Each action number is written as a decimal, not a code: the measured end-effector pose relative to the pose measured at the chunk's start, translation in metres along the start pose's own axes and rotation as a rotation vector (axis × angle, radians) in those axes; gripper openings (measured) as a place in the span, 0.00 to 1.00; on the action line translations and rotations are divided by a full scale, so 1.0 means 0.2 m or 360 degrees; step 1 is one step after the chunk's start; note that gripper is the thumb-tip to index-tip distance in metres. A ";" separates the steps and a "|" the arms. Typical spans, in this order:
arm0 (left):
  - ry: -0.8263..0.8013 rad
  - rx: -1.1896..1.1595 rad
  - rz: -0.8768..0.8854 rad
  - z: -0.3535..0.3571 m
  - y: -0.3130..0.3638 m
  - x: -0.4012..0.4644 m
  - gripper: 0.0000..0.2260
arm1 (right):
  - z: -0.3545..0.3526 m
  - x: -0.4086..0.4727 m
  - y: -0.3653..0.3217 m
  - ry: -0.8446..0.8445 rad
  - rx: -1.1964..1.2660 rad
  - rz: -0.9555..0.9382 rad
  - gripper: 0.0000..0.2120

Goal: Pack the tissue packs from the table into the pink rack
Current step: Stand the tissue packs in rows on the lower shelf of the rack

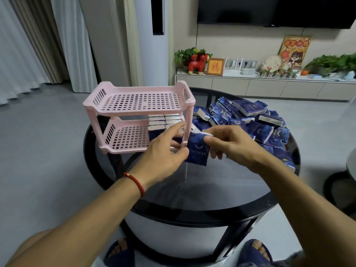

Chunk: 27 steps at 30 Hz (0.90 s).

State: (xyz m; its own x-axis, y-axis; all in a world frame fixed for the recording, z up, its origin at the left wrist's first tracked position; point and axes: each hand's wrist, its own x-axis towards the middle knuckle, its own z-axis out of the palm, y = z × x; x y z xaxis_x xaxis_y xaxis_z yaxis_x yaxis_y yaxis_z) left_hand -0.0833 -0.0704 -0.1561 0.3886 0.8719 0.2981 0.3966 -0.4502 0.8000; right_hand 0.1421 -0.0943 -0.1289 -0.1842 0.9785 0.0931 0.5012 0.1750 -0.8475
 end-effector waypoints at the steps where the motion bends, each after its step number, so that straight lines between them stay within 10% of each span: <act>1: -0.0087 0.0174 0.0097 -0.01 -0.02 -0.01 0.29 | 0.05 0.02 -0.02 -0.0053 -0.0045 -0.0017 0.10; 13: 0.0556 0.0780 0.0063 -0.25 -0.27 0.09 0.21 | 0.28 0.27 0.10 0.0654 -0.0578 0.0124 0.06; 27: 0.0438 0.0644 0.0106 -0.15 -0.46 0.19 0.20 | 0.40 0.39 0.12 0.0660 0.0148 0.0250 0.14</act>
State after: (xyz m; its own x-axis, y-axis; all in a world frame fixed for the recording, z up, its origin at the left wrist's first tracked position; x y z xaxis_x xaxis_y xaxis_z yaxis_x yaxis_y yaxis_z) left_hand -0.1296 0.0087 -0.2030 0.2114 0.8327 0.5118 0.6910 -0.4977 0.5242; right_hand 0.0733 -0.0226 -0.1838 0.2518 0.9569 0.1448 0.4141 0.0287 -0.9098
